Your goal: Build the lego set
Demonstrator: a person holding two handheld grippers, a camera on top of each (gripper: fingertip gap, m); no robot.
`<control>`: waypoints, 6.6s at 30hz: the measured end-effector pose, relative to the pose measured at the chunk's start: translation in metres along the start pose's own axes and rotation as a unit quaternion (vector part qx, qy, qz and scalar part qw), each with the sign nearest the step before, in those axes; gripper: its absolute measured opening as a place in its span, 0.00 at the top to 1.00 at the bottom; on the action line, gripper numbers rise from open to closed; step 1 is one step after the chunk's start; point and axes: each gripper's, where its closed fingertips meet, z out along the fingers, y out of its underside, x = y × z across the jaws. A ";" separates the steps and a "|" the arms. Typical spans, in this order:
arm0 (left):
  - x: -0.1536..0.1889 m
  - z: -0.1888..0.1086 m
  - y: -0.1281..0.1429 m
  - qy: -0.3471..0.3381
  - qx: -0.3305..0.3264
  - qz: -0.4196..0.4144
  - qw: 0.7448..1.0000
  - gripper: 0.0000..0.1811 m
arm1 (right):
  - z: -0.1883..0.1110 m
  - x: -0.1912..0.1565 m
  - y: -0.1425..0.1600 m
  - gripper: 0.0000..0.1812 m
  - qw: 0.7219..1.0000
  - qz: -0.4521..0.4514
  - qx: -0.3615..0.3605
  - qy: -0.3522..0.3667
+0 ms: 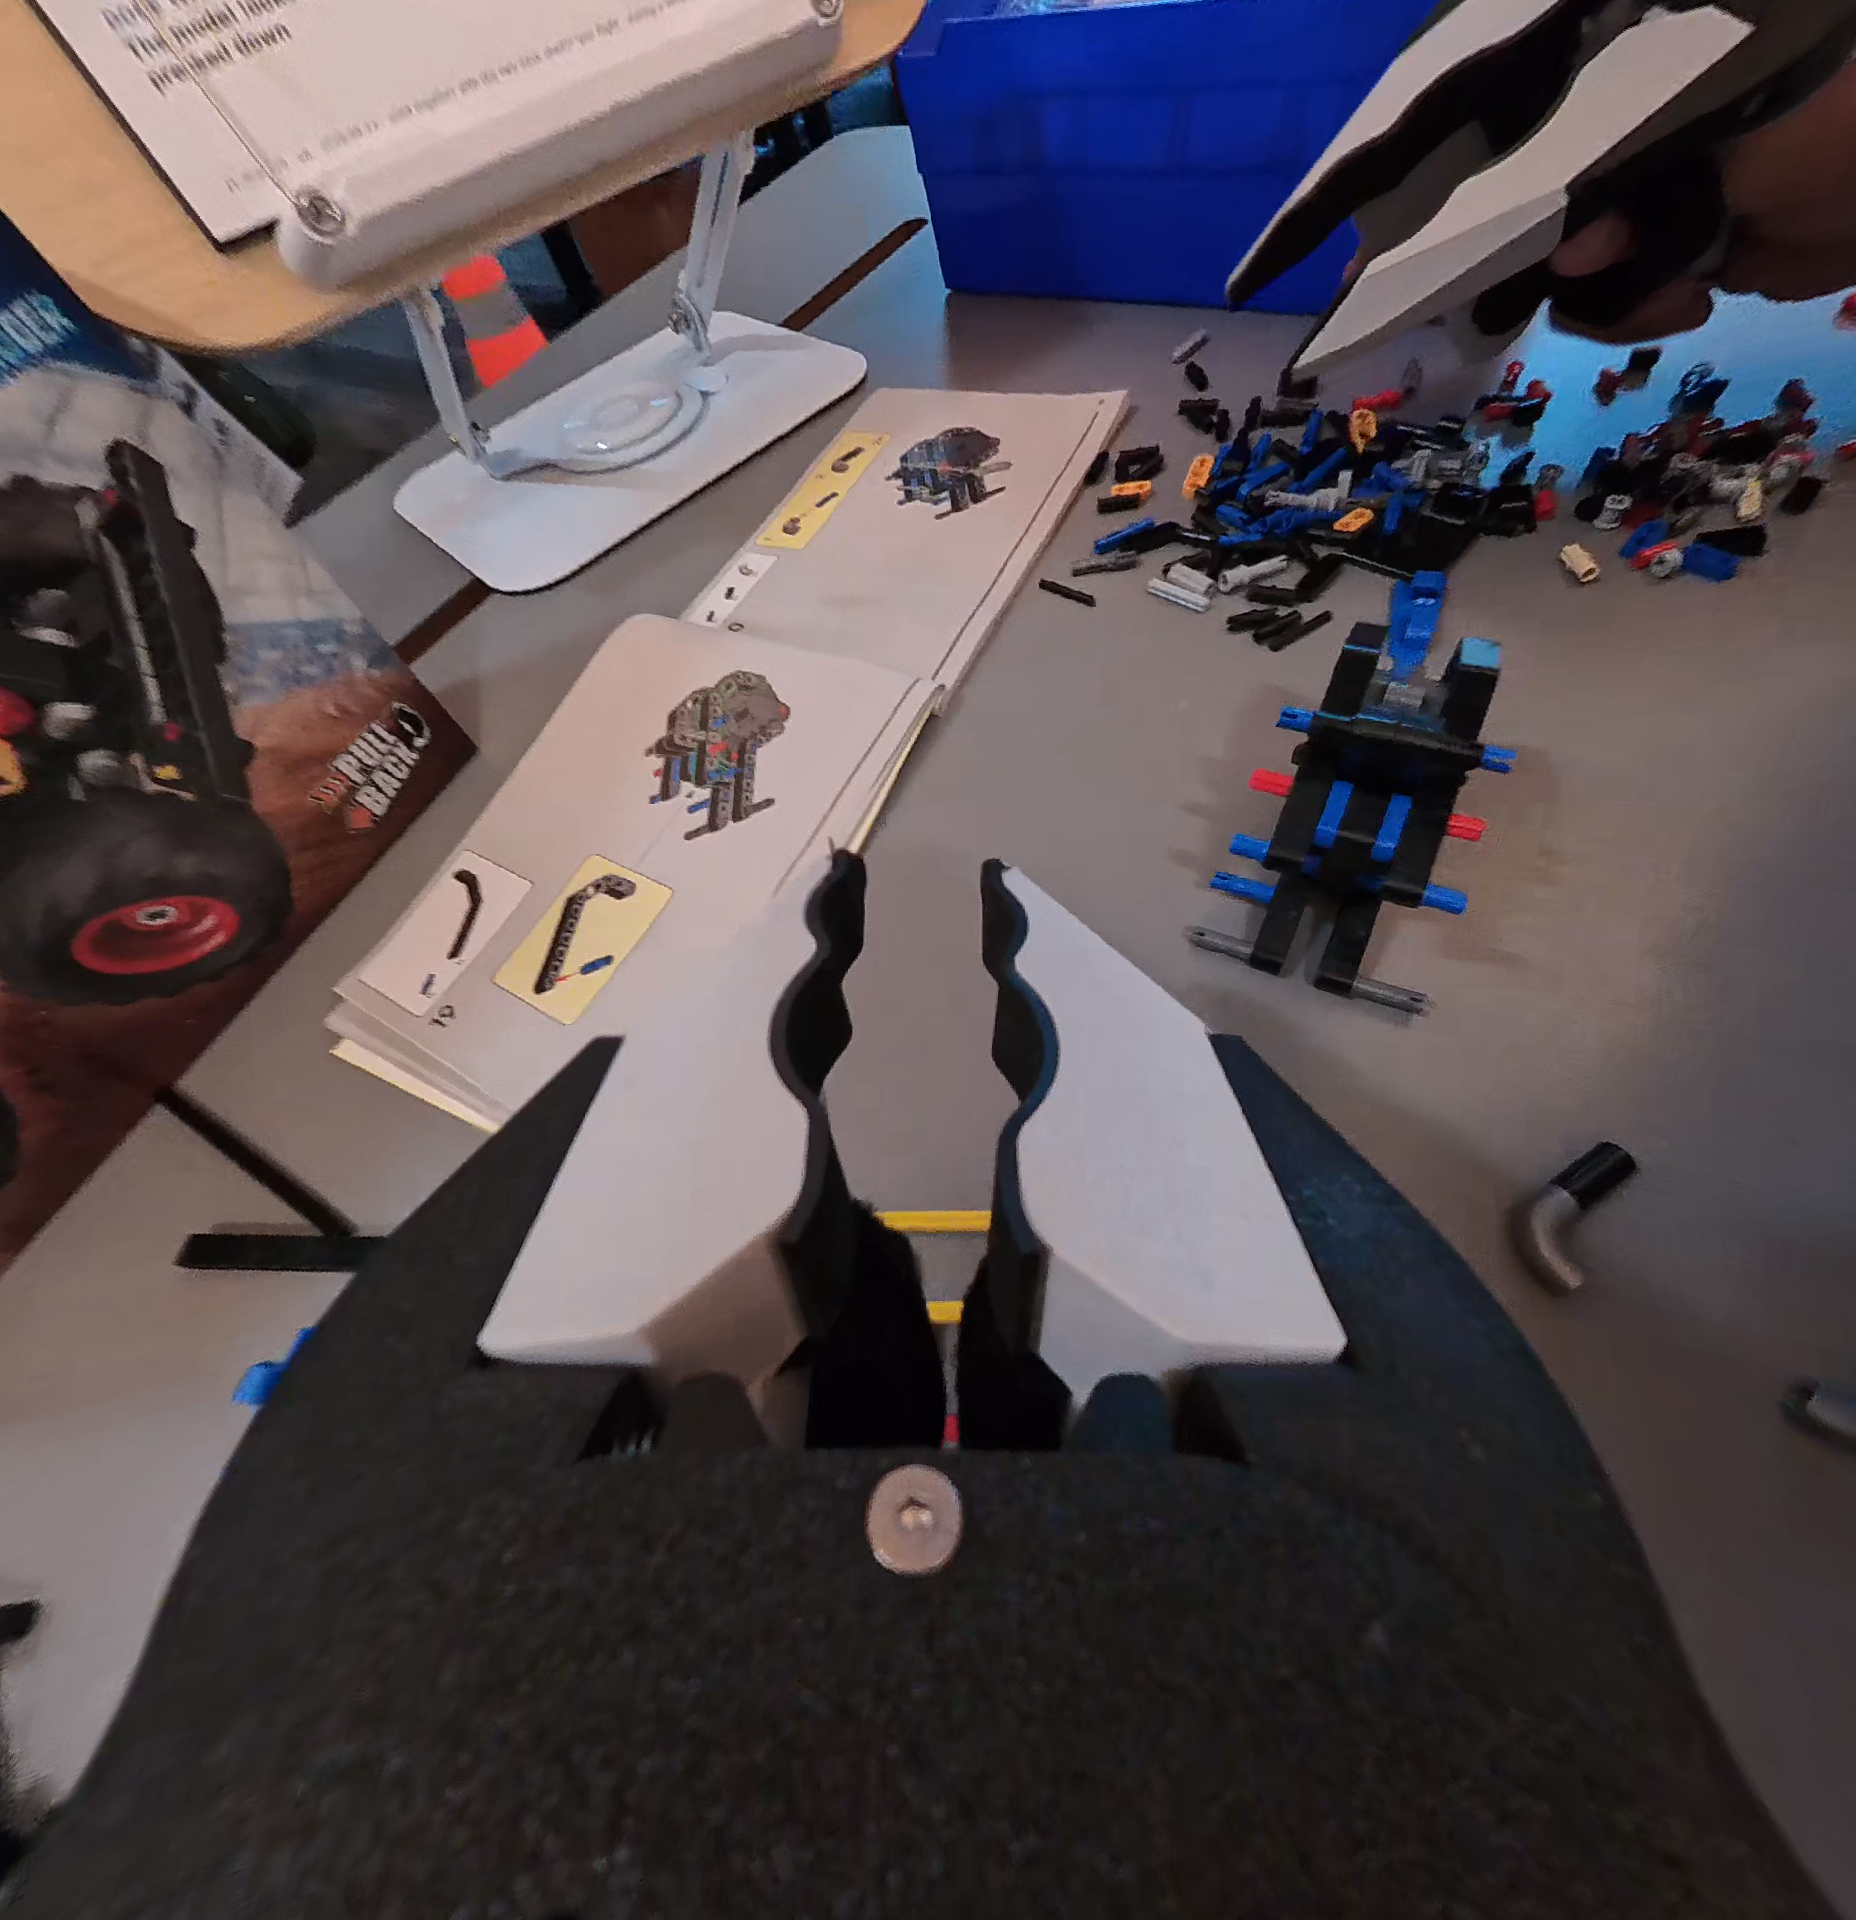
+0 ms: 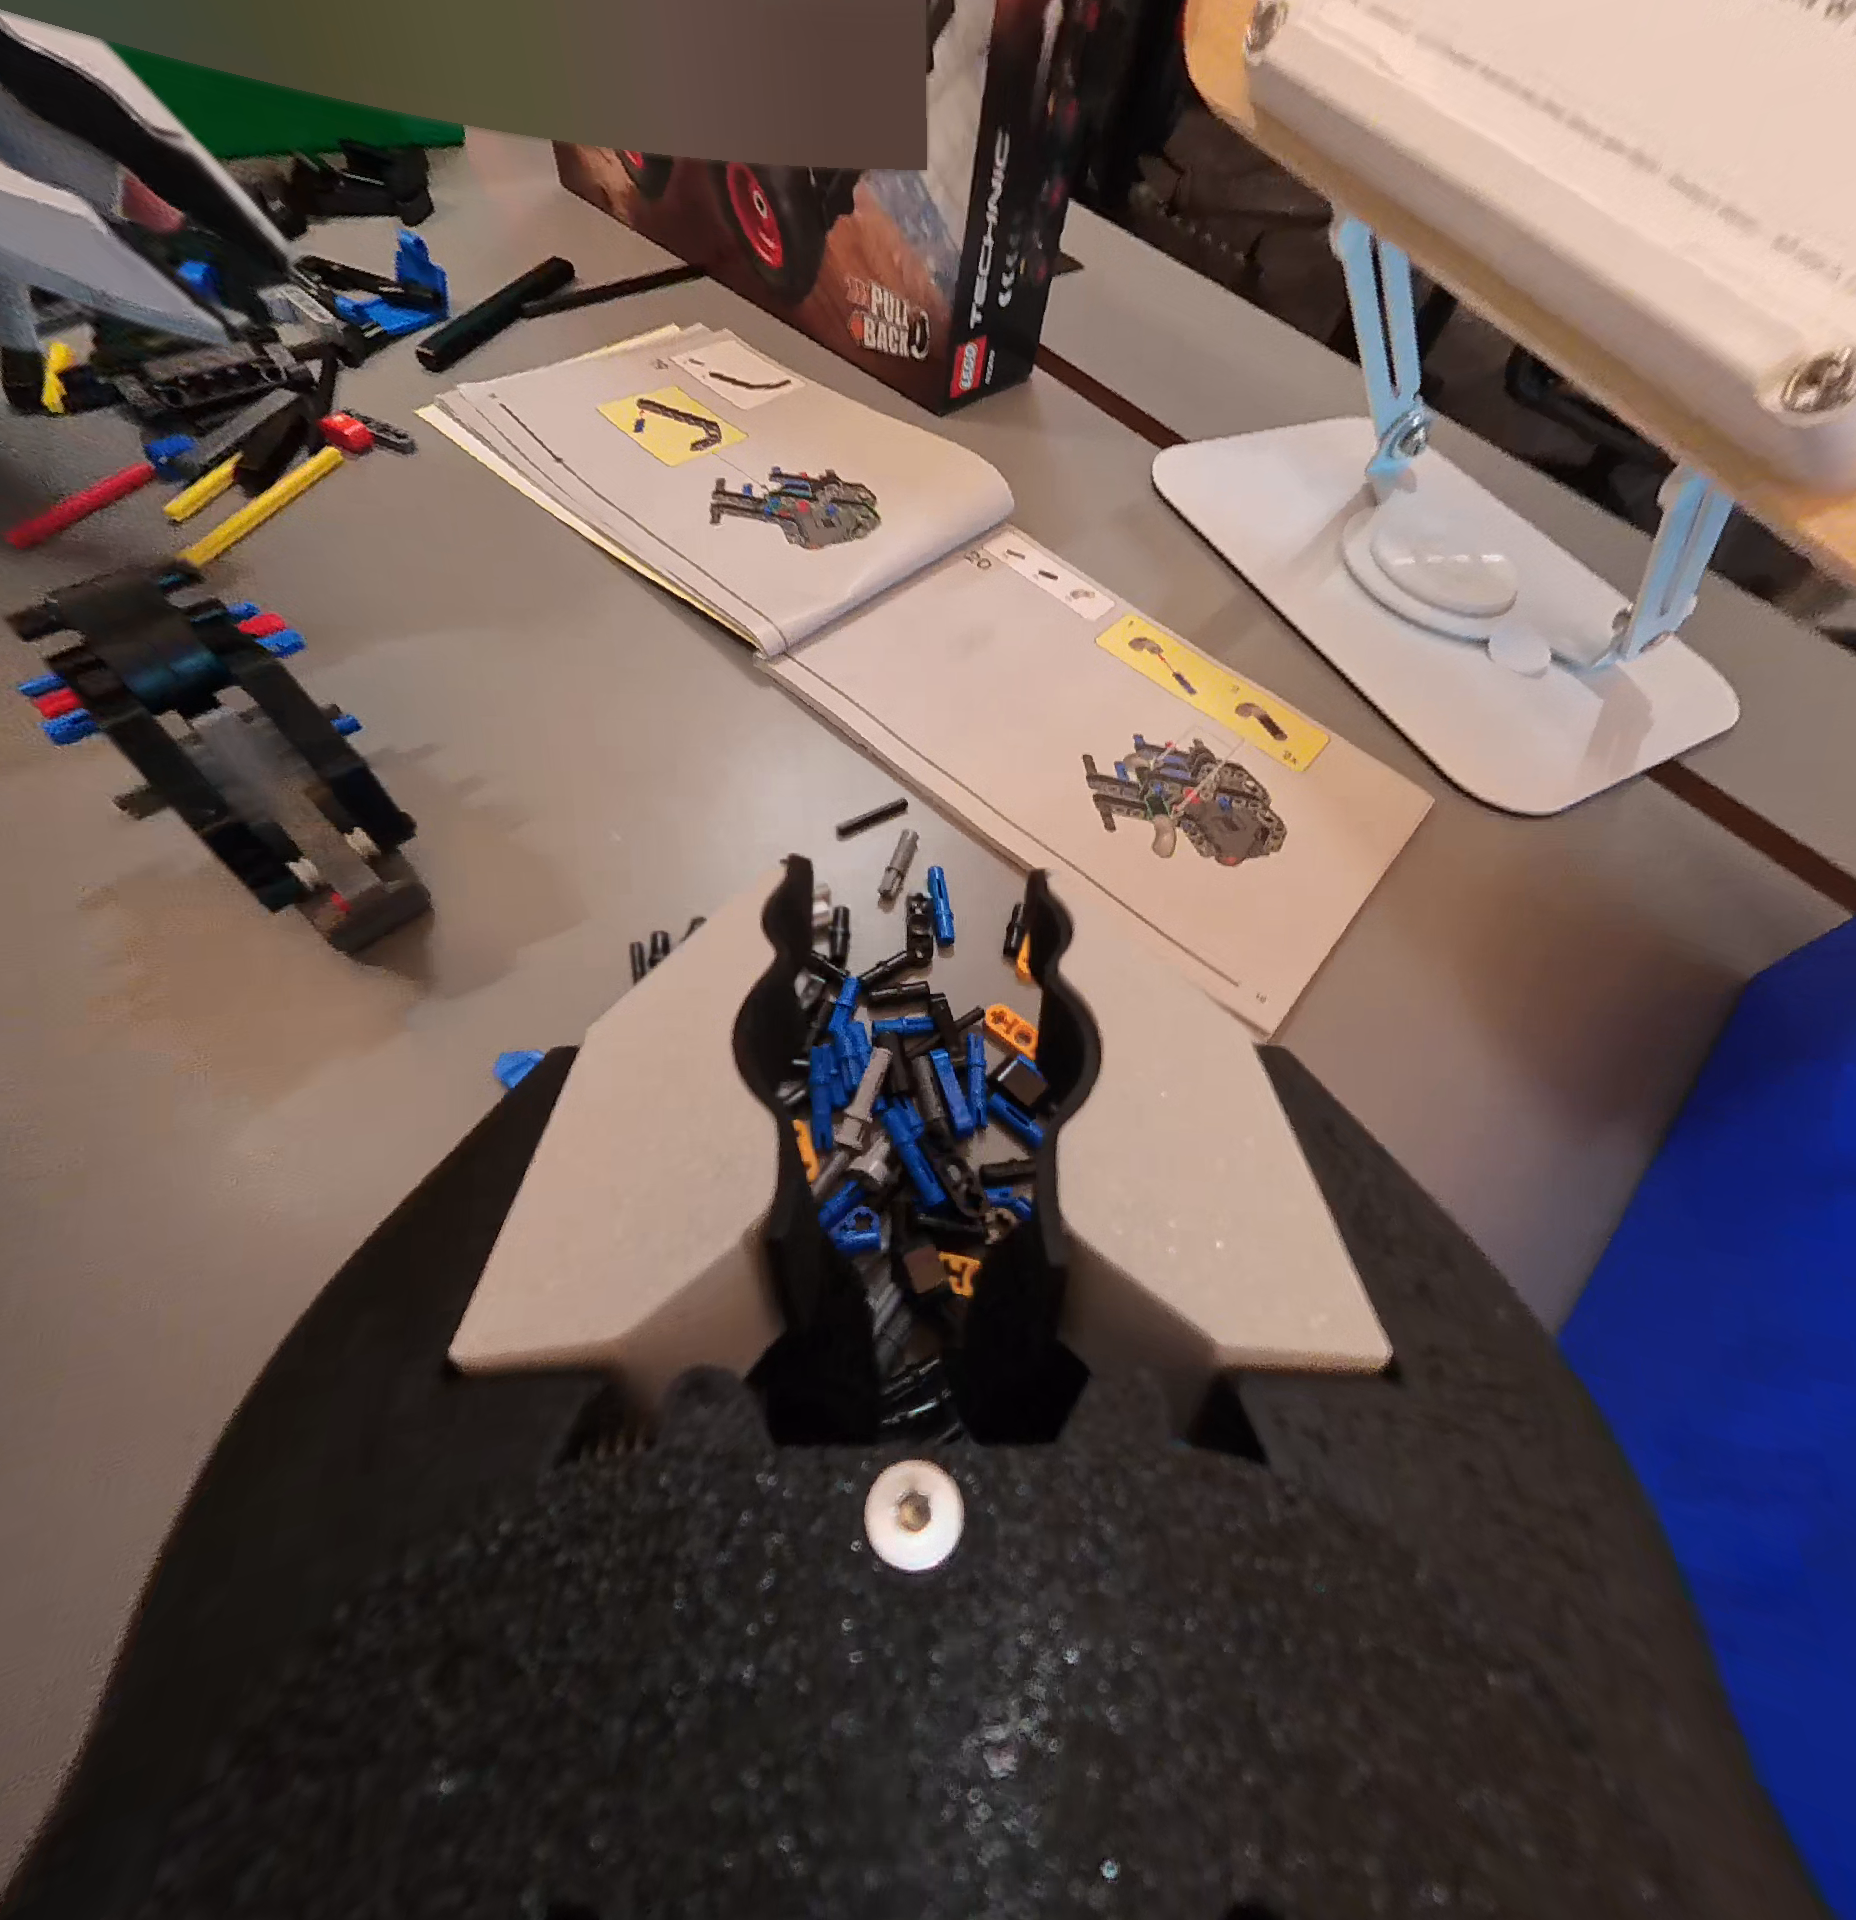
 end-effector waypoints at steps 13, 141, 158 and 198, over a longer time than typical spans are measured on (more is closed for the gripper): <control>0.040 -0.048 -0.021 -0.011 -0.018 -0.011 1.000 0.89 | -0.011 -0.072 -0.033 0.82 0.992 -0.082 0.041 -0.083; 0.115 -0.007 -0.092 0.307 -0.131 -0.043 0.942 0.75 | -0.008 -0.141 -0.024 0.81 0.908 0.058 -0.041 -0.412; 0.124 0.014 -0.048 0.331 -0.390 0.029 0.859 0.73 | -0.013 -0.153 -0.015 0.82 0.913 -0.006 -0.058 -0.405; 0.120 -0.002 -0.057 0.274 0.099 0.133 0.947 0.63 | -0.042 -0.152 -0.048 0.86 0.802 0.186 -0.010 -0.568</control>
